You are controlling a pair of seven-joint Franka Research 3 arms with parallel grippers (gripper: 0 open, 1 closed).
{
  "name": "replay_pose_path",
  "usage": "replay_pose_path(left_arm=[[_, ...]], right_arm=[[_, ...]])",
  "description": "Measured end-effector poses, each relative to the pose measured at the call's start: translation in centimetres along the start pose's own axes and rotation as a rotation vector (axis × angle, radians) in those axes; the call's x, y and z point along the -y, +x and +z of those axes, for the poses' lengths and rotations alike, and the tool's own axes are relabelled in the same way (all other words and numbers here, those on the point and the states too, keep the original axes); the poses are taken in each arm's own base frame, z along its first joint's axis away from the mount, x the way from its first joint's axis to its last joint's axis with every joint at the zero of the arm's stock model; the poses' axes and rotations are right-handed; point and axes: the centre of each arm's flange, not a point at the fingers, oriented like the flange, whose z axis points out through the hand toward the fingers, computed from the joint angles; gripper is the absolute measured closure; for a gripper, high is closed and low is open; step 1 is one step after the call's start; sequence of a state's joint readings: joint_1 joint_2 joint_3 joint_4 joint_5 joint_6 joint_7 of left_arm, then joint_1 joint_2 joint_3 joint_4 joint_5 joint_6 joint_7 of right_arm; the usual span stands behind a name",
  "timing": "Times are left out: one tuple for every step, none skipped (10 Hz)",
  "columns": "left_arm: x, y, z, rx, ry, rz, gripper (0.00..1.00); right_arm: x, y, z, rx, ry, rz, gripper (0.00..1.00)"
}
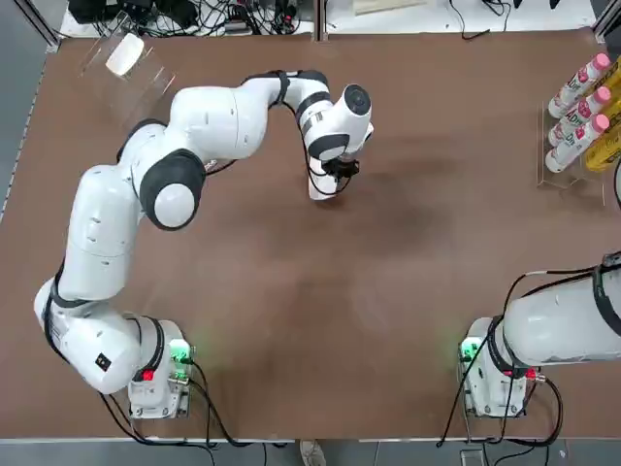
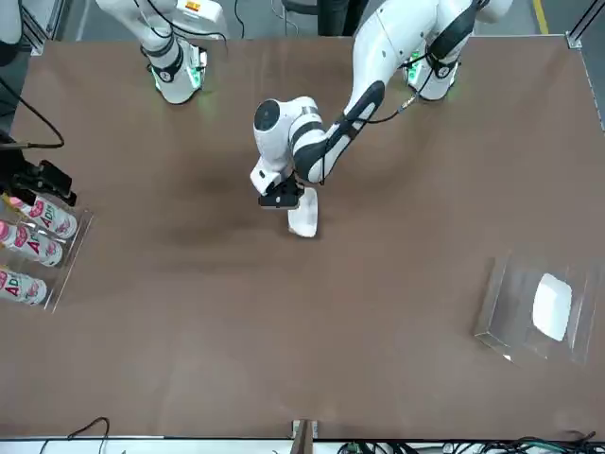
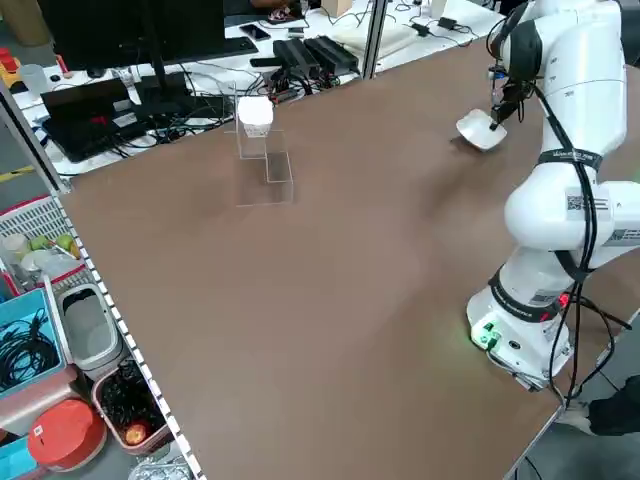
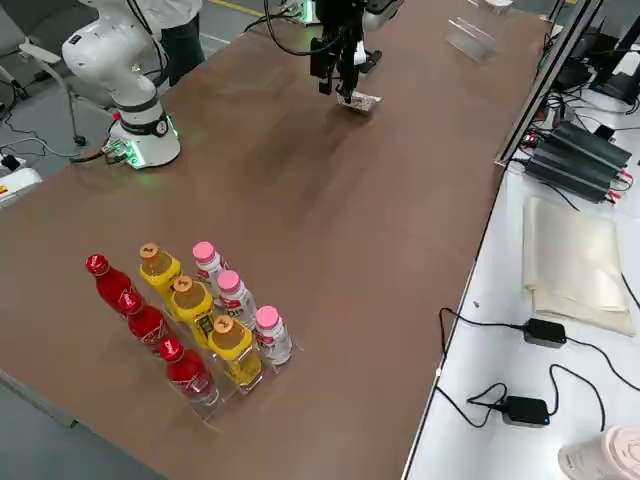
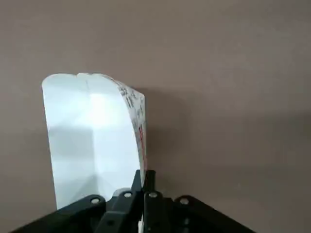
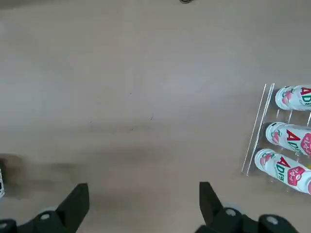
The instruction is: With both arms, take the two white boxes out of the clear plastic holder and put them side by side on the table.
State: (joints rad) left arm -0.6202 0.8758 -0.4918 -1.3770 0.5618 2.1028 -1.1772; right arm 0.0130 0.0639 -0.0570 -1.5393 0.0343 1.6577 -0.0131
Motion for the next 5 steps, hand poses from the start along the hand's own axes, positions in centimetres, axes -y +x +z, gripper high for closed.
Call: replay_pose_path(left_arm=[[-0.1,-0.1,0.1,0.002,0.0,0.018,0.93],[-0.2,-0.2,0.3,0.003,0.001,0.024,0.88],[-0.2,-0.1,0.1,0.007,-0.005,0.018,0.75],[-0.2,0.3,-0.4,0.01,-0.019,0.004,0.59],[-0.2,1.0,-1.6,0.014,-0.042,-0.02,0.45]], right_arm=[[0.0,0.0,0.0,0.0,0.0,0.0,0.0],[0.0,0.0,0.0,0.0,0.0,0.0,0.0],[0.0,0.0,0.0,0.0,0.0,0.0,0.0],[0.0,0.0,0.0,0.0,0.0,0.0,0.0],[0.0,0.0,0.0,0.0,0.0,0.0,0.0]])
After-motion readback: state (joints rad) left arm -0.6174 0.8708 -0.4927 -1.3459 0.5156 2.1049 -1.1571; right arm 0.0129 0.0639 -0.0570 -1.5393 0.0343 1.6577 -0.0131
